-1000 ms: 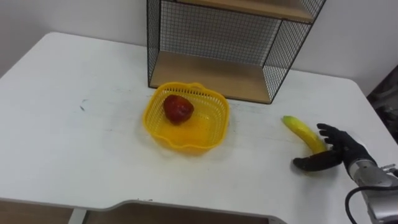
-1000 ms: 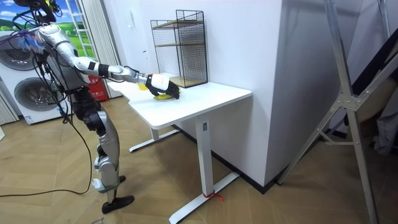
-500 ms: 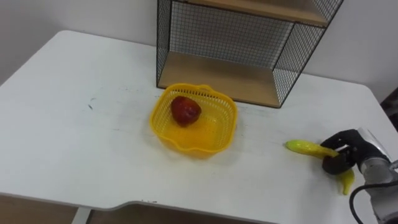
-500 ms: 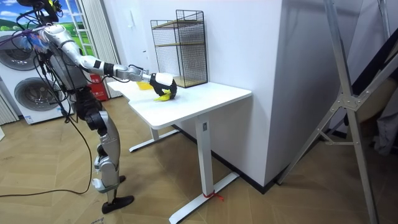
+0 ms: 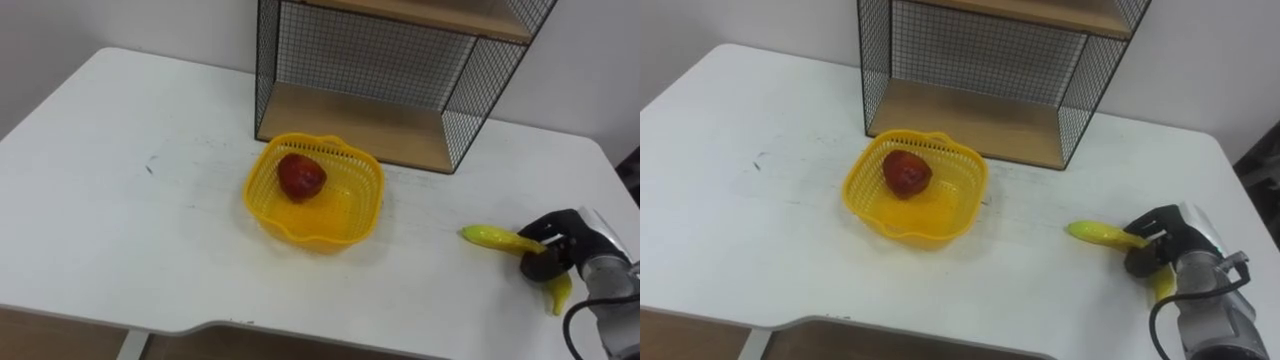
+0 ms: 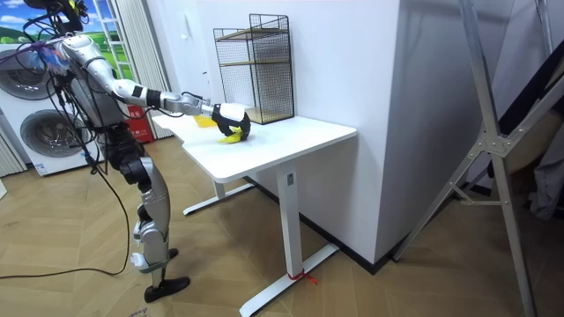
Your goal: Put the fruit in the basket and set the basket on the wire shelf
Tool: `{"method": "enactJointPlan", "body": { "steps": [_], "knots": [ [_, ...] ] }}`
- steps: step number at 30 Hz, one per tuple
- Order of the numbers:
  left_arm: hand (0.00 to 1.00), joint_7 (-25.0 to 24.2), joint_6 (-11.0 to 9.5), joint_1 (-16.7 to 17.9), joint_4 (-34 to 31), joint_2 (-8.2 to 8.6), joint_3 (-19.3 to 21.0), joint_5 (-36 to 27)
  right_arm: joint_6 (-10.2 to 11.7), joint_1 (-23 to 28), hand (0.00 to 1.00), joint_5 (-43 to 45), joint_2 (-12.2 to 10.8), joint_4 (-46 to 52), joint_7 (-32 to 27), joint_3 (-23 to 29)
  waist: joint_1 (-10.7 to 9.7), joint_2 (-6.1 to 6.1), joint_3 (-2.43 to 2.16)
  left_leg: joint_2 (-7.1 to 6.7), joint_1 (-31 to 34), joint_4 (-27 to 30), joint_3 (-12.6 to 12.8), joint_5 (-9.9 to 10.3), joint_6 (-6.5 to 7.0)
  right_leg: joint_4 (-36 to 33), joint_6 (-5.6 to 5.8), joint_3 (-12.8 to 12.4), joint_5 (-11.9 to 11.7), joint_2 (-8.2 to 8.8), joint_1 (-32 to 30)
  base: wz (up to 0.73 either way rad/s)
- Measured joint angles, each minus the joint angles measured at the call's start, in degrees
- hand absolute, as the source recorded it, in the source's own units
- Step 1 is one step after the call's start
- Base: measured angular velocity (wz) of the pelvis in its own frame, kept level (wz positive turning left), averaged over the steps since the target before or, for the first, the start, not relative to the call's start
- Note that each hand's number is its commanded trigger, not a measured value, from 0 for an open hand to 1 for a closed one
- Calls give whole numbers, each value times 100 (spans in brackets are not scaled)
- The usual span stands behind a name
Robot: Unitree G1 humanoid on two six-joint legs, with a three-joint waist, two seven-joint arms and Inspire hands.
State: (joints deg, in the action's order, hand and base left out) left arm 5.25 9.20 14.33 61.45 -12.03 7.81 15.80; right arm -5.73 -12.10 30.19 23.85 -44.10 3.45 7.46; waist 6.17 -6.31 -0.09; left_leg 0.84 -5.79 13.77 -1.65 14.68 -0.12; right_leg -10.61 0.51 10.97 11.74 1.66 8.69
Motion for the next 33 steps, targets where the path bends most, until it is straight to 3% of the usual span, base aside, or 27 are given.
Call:
{"method": "enactJointPlan", "body": {
  "steps": [9,12,14,19,23,29,33],
  "knots": [
    [0,7,3,-129,42,12,-155,-21,-194,208,100,-772,-41,974,32,-175,14,131,33,27,37,-48,177,0,1,-44,-6,-145,-19,-11,-143,-10],
    [0,42,-5,-126,-99,31,-173,0,-190,419,100,-1435,-217,1968,-92,-175,-20,221,1,27,127,-14,217,-7,8,-71,-5,-183,-19,-5,-268,-6],
    [0,43,-49,-94,-166,32,-155,3,-171,427,100,-1659,-288,2400,-213,-175,-42,267,3,27,122,-27,243,-28,10,-104,-3,-216,-17,0,-285,-5],
    [0,44,-132,-71,-197,44,-132,34,-39,423,100,-2184,-387,3012,-453,-176,-63,190,18,26,105,-59,205,-32,10,-98,-2,-160,-17,1,-259,4],
    [0,44,-105,160,-236,76,-130,140,-9,423,100,-2671,-441,3580,-606,-175,-125,132,29,24,106,-59,214,-32,10,-76,4,-145,-21,5,-257,0],
    [0,43,-98,266,-295,165,-130,133,17,423,100,-3012,-445,4045,-666,-176,-130,185,41,23,111,-40,216,-32,10,-4,9,-142,-31,2,-215,0],
    [0,34,-101,279,-278,194,-168,115,81,423,100,-3127,-445,4212,-788,-177,-128,238,24,27,100,-34,215,-32,10,-6,5,-135,-35,-2,-197,0]
  ]
}}
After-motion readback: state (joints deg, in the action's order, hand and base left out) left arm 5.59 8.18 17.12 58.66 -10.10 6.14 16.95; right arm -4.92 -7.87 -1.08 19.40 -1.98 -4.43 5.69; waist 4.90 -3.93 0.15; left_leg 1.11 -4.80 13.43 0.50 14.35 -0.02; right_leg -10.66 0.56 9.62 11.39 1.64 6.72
